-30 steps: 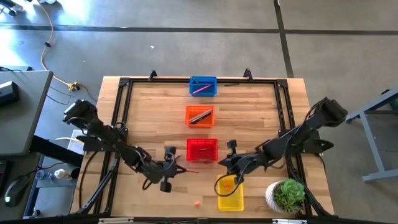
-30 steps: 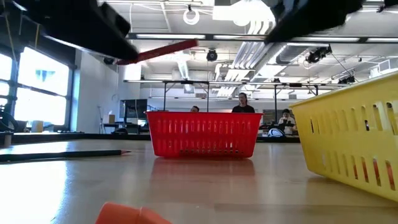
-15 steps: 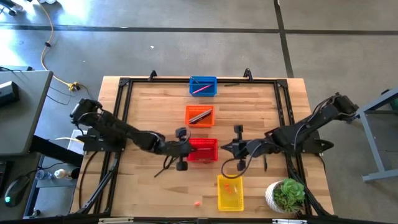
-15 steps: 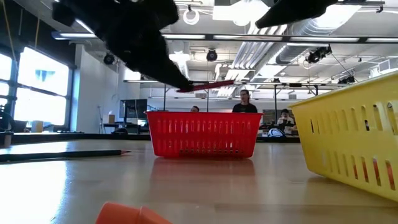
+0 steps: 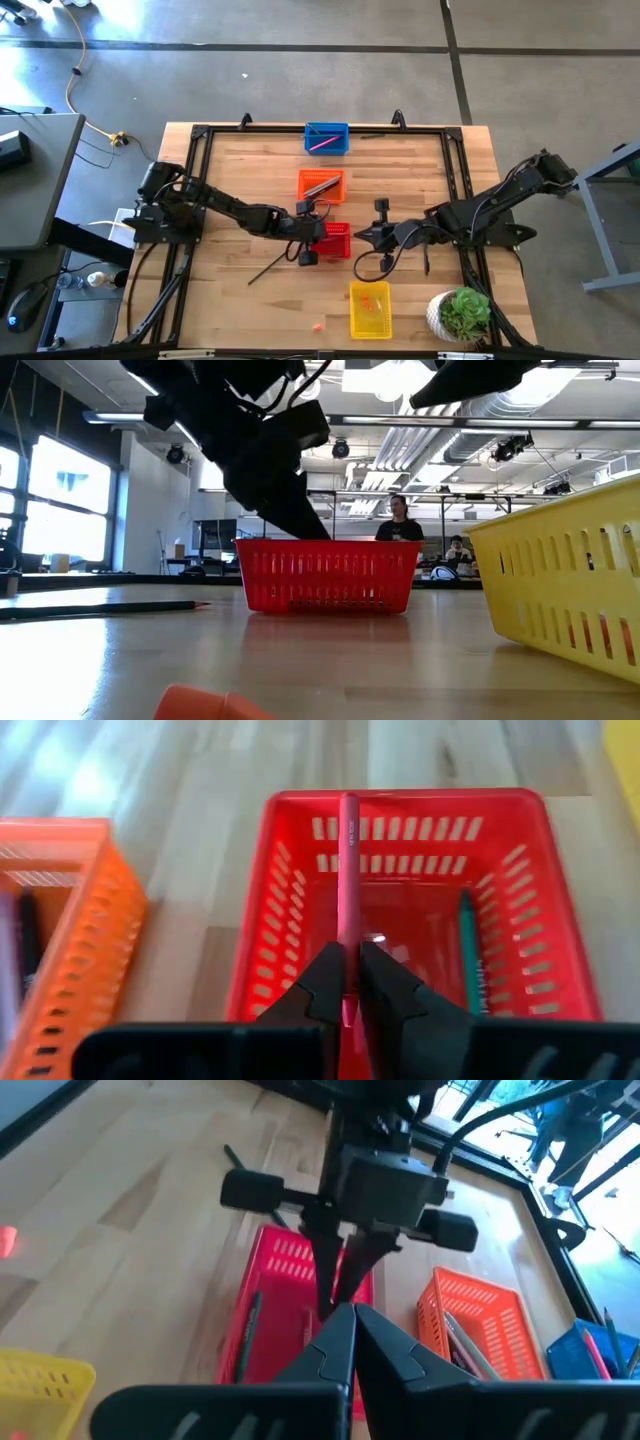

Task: Sort crayons/erasers/pens/pencils in bins
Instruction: Put the red crayon into the red bin, then put the black pen into the orange bin

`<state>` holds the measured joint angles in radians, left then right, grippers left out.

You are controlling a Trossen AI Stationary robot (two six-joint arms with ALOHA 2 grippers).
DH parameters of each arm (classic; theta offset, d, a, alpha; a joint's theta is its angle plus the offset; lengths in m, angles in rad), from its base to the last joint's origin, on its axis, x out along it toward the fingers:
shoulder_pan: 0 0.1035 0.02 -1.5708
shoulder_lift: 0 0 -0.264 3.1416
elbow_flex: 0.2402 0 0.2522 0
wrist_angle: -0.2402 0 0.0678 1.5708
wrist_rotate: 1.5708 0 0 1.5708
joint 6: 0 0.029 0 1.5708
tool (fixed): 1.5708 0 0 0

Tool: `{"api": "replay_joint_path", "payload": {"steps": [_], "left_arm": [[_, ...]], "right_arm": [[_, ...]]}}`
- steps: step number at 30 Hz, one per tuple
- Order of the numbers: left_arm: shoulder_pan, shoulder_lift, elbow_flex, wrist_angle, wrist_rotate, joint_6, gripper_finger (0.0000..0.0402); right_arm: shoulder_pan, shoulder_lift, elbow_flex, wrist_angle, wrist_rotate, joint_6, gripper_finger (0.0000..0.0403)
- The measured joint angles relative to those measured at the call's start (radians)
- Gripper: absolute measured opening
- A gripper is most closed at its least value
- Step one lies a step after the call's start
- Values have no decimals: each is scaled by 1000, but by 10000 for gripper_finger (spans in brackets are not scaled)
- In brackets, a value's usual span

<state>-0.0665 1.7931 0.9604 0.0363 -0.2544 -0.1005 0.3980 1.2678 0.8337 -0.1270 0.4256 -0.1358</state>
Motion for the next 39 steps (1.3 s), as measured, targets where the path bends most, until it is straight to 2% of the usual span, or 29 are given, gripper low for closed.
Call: {"api": "replay_joint_path", "payload": {"steps": [10, 19, 26, 31, 33, 35, 39], "left_arm": [[-8, 0, -1, -47, 28, -19, 12], [-12, -13, -1, -71, 38, 7, 63], [-13, -104, -2, -97, 27, 60, 88], [-13, -203, -28, -81, -26, 96, 69], [-14, -237, -61, -24, -29, 105, 53], [-15, -284, -122, 16, -29, 105, 35], [-28, -351, -278, 208, -28, 105, 4]], "right_arm": [[2, 0, 0, -11, -1, 7, 0], [2, 0, 0, -27, -4, 7, 0], [2, 0, 0, -42, -3, 25, 0], [2, 0, 0, -65, 0, 42, 0], [2, 0, 0, -85, 22, 55, 0], [2, 0, 0, -105, 49, 78, 0], [2, 1, 0, -147, 94, 133, 0]]}}
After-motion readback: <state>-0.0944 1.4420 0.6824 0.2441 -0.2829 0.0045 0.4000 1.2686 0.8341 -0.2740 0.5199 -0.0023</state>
